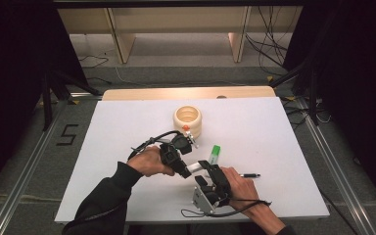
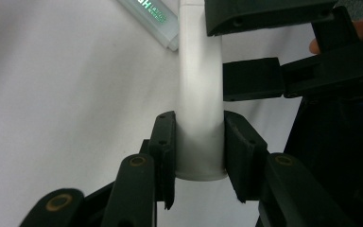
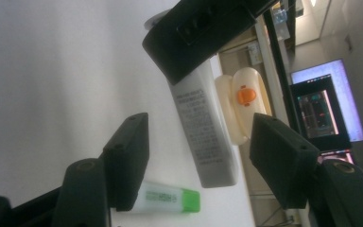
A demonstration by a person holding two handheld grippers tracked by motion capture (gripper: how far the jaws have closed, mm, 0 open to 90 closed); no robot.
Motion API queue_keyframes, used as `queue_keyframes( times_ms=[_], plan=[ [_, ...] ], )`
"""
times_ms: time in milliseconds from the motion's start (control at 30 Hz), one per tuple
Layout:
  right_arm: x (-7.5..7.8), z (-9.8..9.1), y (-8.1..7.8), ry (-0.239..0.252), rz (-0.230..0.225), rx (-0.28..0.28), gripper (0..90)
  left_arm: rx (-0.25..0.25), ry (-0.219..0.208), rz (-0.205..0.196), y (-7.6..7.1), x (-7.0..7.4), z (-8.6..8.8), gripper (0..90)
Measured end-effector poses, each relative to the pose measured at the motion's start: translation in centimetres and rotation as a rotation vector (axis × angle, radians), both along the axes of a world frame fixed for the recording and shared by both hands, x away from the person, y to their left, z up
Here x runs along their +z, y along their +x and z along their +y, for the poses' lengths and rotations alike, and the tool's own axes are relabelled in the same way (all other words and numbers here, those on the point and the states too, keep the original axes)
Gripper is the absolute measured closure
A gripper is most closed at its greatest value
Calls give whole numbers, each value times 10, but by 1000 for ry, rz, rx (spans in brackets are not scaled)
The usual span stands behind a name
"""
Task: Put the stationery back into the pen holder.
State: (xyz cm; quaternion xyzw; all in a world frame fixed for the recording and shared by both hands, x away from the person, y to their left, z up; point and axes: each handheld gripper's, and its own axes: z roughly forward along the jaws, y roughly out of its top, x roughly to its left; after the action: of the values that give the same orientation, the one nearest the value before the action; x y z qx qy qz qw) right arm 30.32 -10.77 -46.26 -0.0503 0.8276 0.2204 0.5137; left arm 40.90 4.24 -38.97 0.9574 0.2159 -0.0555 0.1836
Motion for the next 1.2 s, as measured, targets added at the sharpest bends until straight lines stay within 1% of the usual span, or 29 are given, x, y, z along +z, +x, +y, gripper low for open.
queue_keyframes(
  times_ms=[33, 67, 100, 133, 200, 233, 267, 300, 333, 433, 533, 600, 667, 767, 867, 1000, 1033, 1100, 1200],
  plan=[
    [0, 1, 0, -9, -7, 2, 407, 0, 2, 0, 0, 0, 0, 664],
    [-2, 2, 0, -4, -9, 11, 416, -1, 0, 1, 0, 0, 0, 664],
    [-2, 4, -1, -30, -16, 11, 434, 0, 1, 2, -1, 0, -1, 665],
    [-2, 4, -1, -30, -16, 11, 434, -5, 3, 2, -1, 0, -1, 665],
    [-4, 5, -2, -41, -43, 7, 441, -13, 6, 4, -2, 0, -1, 665],
    [-3, 6, -1, -53, -52, 18, 451, -14, 7, 6, -2, 0, -2, 665],
    [-4, 6, -1, -52, -51, 14, 461, -13, 9, 8, -2, 0, -2, 664],
    [-5, 7, -1, -59, -69, 6, 479, -14, 9, 9, -2, 0, -2, 665],
    [-5, 7, -1, -59, -69, 6, 479, -15, 9, 9, -2, 0, -2, 665],
    [-6, 7, -2, -82, -99, 13, 505, -14, 9, 8, -3, 0, -2, 664],
    [-8, 9, -3, -101, -118, 21, 533, -10, 7, 14, -3, -2, -3, 664],
    [-9, 9, -3, -115, -127, 26, 564, -16, 10, 16, -3, -2, -4, 664],
    [-9, 9, -3, -118, -127, 26, 570, -20, 9, 22, -3, -3, -4, 664],
    [-10, 9, -4, -122, -132, 25, 603, -21, 8, 24, -3, -2, -4, 664],
    [-11, 9, -4, -138, -139, 35, 637, -18, 7, 28, -2, -3, -4, 664],
    [-13, 9, -5, -148, -140, 30, 661, -19, 4, 32, -2, -4, -4, 664],
    [-13, 10, -4, -158, -153, 45, 668, -21, 4, 31, -3, -4, -5, 664],
    [-14, 10, -4, -157, -154, 45, 676, -22, 6, 31, -3, -4, -5, 664],
    [-15, 10, -5, -172, -160, 49, 684, -23, 9, 37, -2, -5, -5, 664]
  ],
)
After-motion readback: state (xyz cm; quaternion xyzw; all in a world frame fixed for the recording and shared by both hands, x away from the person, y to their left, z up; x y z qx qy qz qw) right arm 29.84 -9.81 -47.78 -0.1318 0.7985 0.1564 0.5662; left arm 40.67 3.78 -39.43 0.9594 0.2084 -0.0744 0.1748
